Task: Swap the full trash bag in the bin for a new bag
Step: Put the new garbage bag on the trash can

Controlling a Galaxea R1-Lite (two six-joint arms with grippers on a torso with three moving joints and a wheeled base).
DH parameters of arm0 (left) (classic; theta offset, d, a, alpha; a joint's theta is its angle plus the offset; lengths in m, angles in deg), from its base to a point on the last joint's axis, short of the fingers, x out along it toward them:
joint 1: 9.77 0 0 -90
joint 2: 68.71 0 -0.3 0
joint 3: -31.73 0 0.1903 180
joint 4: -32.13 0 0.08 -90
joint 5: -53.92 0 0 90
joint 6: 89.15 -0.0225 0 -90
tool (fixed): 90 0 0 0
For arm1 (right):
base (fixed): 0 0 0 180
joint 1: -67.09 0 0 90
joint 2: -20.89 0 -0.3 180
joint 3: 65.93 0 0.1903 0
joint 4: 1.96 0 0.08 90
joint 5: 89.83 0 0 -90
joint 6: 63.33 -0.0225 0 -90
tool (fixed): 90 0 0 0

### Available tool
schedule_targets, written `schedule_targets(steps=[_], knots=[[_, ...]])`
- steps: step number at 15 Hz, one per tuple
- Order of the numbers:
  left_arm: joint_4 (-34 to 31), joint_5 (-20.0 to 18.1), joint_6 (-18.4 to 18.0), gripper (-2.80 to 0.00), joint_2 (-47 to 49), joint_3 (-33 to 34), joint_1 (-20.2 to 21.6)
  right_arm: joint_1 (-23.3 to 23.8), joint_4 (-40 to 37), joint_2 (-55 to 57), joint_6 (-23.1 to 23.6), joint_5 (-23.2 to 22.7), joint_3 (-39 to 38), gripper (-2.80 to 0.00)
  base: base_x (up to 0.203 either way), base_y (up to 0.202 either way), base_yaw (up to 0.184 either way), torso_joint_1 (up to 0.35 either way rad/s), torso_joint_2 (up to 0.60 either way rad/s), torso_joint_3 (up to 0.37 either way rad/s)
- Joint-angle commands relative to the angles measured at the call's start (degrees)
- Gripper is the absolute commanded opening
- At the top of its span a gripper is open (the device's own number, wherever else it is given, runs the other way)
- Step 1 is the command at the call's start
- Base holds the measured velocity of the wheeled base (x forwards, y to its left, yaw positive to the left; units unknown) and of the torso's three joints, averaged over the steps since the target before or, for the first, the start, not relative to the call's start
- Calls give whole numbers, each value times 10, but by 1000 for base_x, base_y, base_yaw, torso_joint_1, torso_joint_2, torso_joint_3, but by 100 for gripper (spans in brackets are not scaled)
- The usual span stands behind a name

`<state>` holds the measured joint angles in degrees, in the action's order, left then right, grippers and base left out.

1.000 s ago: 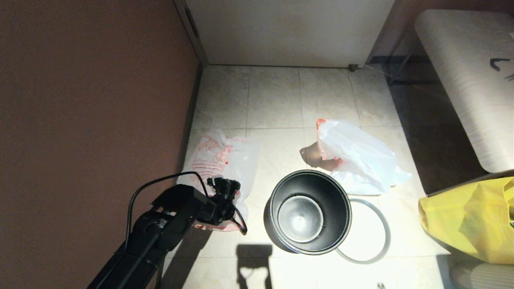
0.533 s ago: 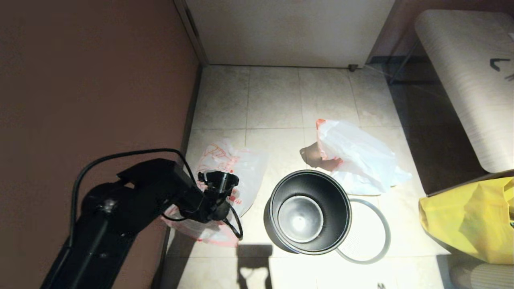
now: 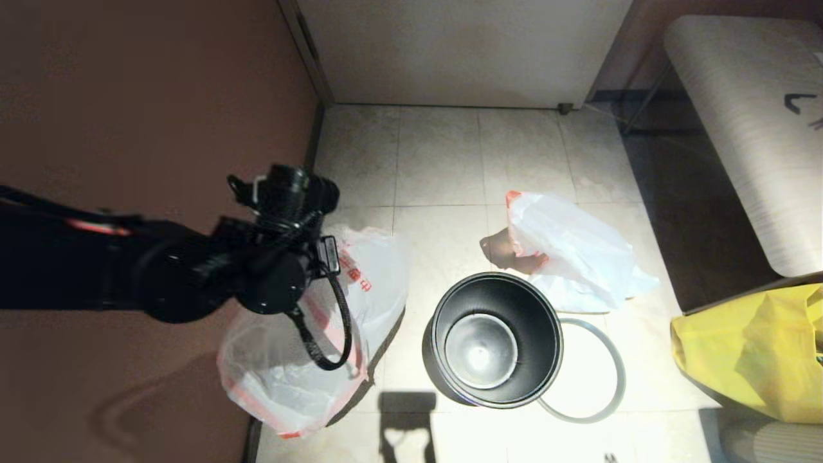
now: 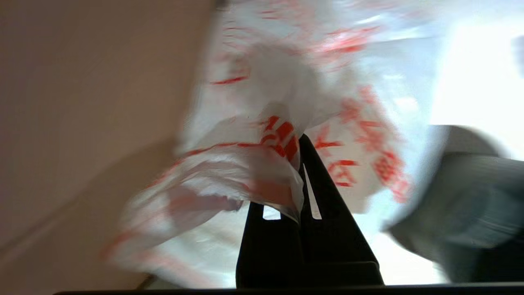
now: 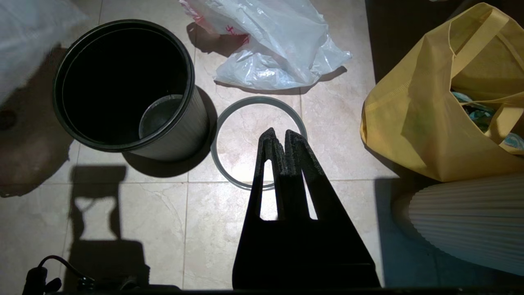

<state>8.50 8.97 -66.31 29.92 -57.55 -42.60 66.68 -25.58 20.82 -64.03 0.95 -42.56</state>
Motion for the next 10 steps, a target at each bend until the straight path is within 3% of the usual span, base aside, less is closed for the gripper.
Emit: schedule_targets(steps=[1,3,4,7,10], knots=[[-247,5,38,-280,-161,-74,-97,0,0,0,0,0,-1,-280,0,0,0,0,0,0],[-431,4,105,-280,-189,-144,-179,0,0,1,0,0,-1,-280,0,0,0,0,0,0],[-472,0,120,-280,-198,-158,-217,0,0,0,0,0,-1,-280,0,0,0,0,0,0],[-528,-19,129,-280,-199,-172,-304,0,0,1,0,0,-1,-280,0,0,0,0,0,0],[-532,-49,118,-280,-151,-221,-328,0,0,0,0,0,-1,-280,0,0,0,0,0,0]])
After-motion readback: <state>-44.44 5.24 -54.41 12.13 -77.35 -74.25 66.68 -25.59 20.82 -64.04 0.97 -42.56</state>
